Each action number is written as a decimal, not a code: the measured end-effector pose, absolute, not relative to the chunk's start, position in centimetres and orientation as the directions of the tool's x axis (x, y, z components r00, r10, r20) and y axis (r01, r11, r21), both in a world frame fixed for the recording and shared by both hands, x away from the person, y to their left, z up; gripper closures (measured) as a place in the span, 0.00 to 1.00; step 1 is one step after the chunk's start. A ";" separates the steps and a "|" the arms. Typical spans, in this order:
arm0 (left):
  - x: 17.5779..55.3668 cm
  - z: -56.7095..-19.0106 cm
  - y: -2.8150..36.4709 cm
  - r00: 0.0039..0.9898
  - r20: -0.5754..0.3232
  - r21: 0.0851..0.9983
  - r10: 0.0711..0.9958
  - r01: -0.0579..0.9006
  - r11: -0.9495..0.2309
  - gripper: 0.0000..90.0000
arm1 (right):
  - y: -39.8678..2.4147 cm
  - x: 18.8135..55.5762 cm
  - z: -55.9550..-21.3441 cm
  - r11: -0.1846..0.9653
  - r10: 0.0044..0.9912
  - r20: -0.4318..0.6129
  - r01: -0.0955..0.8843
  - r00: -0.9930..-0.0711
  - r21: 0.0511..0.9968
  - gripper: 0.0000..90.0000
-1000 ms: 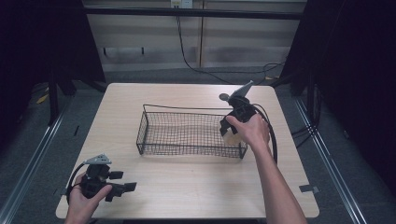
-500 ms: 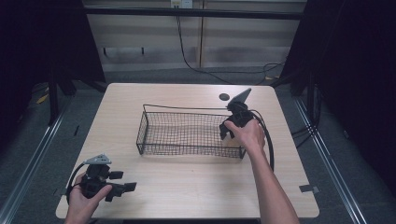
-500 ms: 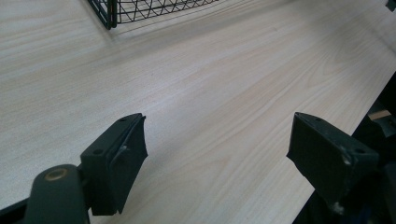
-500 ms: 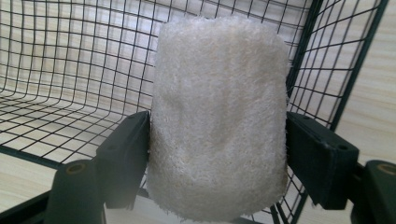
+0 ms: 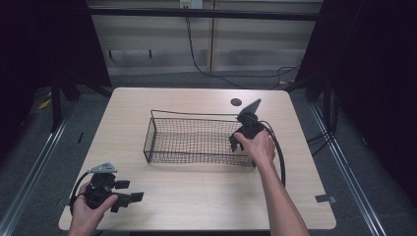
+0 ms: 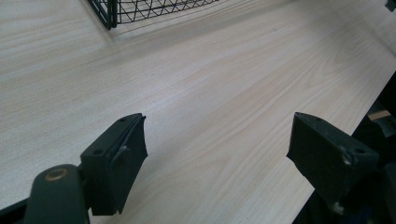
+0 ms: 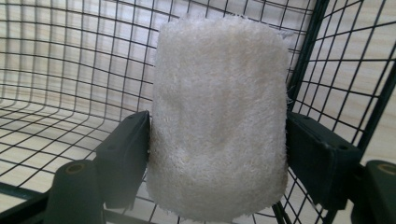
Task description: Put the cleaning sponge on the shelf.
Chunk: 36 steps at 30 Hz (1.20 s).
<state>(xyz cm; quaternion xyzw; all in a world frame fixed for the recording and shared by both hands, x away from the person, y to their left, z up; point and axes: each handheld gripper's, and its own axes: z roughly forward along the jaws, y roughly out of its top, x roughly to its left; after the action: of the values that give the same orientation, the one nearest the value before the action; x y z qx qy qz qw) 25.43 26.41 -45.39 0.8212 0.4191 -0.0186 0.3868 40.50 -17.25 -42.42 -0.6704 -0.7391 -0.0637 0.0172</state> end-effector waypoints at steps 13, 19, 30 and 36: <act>25.4 -45.4 26.4 0.649 -0.355 0.619 0.673 0.703 -0.350 0.21 | -16.7 40.6 -43.0 0.114 0.988 0.097 0.992 -0.119 0.056 0.28; 25.4 -45.4 26.4 0.649 -0.354 0.620 0.673 0.702 -0.351 0.21 | -16.6 40.7 -43.2 0.124 0.987 0.094 0.991 -0.128 0.051 0.28; 25.4 -45.4 26.4 0.649 -0.355 0.619 0.672 0.702 -0.351 0.21 | -17.0 40.8 -43.6 0.145 0.982 0.115 0.988 -0.150 0.053 0.27; 25.4 -45.4 26.4 0.651 -0.356 0.618 0.671 0.702 -0.354 0.21 | -17.1 40.8 -43.6 0.142 0.981 0.127 0.989 -0.145 0.034 0.25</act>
<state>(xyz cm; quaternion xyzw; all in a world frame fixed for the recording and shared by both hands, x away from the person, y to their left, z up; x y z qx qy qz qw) 25.43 26.45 -45.36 0.8226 0.4172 -0.0205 0.3858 40.79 -17.15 -43.64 -0.6528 -0.7547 -0.0544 0.0369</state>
